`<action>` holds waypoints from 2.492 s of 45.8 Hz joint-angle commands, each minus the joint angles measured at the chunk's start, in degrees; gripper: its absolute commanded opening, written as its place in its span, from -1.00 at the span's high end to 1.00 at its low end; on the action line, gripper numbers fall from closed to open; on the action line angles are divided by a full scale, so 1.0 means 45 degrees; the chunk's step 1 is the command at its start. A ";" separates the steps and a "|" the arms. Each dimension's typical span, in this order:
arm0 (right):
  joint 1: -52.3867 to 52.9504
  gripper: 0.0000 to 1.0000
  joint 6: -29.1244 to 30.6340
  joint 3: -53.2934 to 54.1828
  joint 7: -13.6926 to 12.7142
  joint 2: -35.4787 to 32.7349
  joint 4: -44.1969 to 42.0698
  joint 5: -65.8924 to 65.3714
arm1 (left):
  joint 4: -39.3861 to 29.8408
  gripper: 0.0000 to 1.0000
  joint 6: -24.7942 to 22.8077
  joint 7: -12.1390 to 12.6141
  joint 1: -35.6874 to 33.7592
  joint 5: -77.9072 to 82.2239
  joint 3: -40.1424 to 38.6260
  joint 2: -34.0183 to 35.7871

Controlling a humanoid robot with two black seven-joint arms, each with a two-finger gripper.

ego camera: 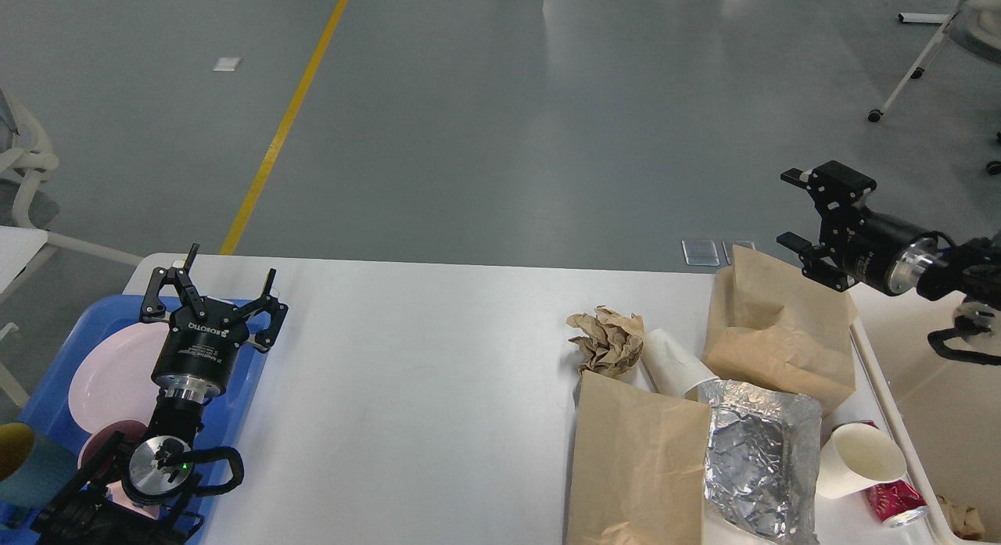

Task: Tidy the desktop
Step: 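Raise the right gripper up from beside the paper bags, then lower the right gripper onto the brown paper bag near the foil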

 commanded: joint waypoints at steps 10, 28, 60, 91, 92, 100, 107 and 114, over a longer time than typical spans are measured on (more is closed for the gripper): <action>0.6145 -1.00 0.1211 -0.9782 -0.0023 0.3044 0.0852 0.0304 | 0.0000 -0.92 -0.0012 0.0000 0.0000 0.0000 -0.0014 0.0000; 1.3060 -1.00 0.6896 -1.4047 -0.4099 0.7108 0.4580 0.0558 | 0.0000 -0.92 -0.0012 0.0000 0.0000 0.0000 0.0006 0.0000; 1.8239 -1.00 0.6234 -1.3676 -0.6742 0.6348 1.1283 0.1769 | 0.0000 -0.92 0.0007 0.0019 0.0000 0.0000 -0.0014 0.0000; 0.8162 -0.96 -0.0563 -1.1274 -0.6469 0.7031 0.9410 0.1457 | 0.0000 -0.92 -0.0013 0.0019 0.0000 0.0000 -0.0014 0.0000; 0.7948 -0.96 -0.0622 -1.1157 -0.6449 0.7089 0.9273 0.1437 | 0.0000 -0.92 -0.0013 0.0019 0.0000 0.0000 -0.0014 0.0000; 0.6833 -0.97 -0.1090 -1.0746 -0.6430 0.7441 0.8101 0.1476 | 0.0000 -0.92 -0.0013 0.0019 0.0000 0.0000 -0.0014 0.0000; 0.6033 -0.96 -0.1578 -1.0746 -0.6449 0.7831 0.7398 0.1515 | 0.0000 -0.92 -0.0013 0.0019 0.0000 0.0000 -0.0014 0.0000; 0.5251 -0.97 -0.2652 -1.0746 -0.6547 0.8574 0.7025 0.1515 | 0.0000 -0.92 -0.0013 0.0038 0.0000 0.0000 -0.0033 0.0000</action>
